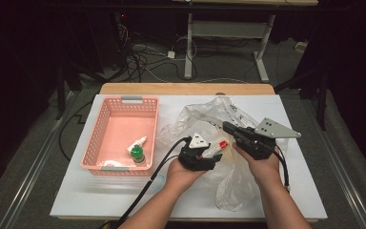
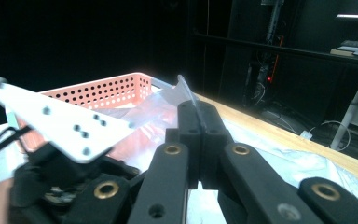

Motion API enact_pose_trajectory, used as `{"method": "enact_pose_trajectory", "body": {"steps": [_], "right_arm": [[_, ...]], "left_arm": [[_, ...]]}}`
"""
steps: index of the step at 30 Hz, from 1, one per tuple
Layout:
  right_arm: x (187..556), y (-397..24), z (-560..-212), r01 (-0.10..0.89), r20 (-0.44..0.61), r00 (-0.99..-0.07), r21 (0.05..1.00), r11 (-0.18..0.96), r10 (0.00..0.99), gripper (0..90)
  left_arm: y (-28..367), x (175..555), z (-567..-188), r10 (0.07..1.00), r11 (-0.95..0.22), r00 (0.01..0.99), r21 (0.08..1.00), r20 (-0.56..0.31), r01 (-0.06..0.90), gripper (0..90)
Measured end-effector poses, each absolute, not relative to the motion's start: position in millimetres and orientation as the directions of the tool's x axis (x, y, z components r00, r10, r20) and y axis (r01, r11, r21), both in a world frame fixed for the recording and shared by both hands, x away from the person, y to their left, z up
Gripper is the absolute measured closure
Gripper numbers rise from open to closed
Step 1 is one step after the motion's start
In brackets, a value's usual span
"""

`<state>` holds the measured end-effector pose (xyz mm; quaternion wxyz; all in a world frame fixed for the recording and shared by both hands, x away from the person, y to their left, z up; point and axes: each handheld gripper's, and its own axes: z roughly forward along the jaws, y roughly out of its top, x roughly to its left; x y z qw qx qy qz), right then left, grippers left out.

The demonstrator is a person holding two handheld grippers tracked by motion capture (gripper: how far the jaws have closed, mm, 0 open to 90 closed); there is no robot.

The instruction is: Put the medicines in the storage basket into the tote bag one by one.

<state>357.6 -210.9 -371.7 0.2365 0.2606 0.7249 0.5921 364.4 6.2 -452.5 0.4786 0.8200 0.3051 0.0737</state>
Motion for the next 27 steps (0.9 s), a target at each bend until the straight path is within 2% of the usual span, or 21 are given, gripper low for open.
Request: {"method": "enact_pose_trajectory", "body": {"steps": [8, 10, 13, 17, 27], "right_arm": [[357, -210, -372, 0.098, -0.039, -0.752, 0.981, 0.17, 0.659, 90.0], [357, -210, -372, 0.098, -0.039, -0.751, 0.981, 0.17, 0.659, 90.0], [357, -210, -372, 0.099, -0.04, -0.751, 0.98, 0.171, 0.66, 90.0], [356, -211, -372, 0.1, -0.038, -0.748, 0.98, 0.169, 0.663, 90.0], [356, -210, -372, 0.102, -0.043, -0.749, 0.979, 0.179, 0.661, 90.0]], "left_arm": [[24, 334, -445, 0.521, -0.375, 0.838, 0.837, -0.165, 0.398, 21.6], [27, 327, -443, 0.527, -0.385, 0.836, 0.834, -0.154, 0.396, 15.1], [33, 320, -442, 0.515, -0.385, 0.843, 0.838, -0.153, 0.387, 13.6], [43, 315, -438, 0.529, -0.374, 0.83, 0.83, -0.176, 0.415, 0.0], [74, 303, -427, 0.572, -0.373, 0.81, 0.839, -0.128, 0.396, 0.0]]}}
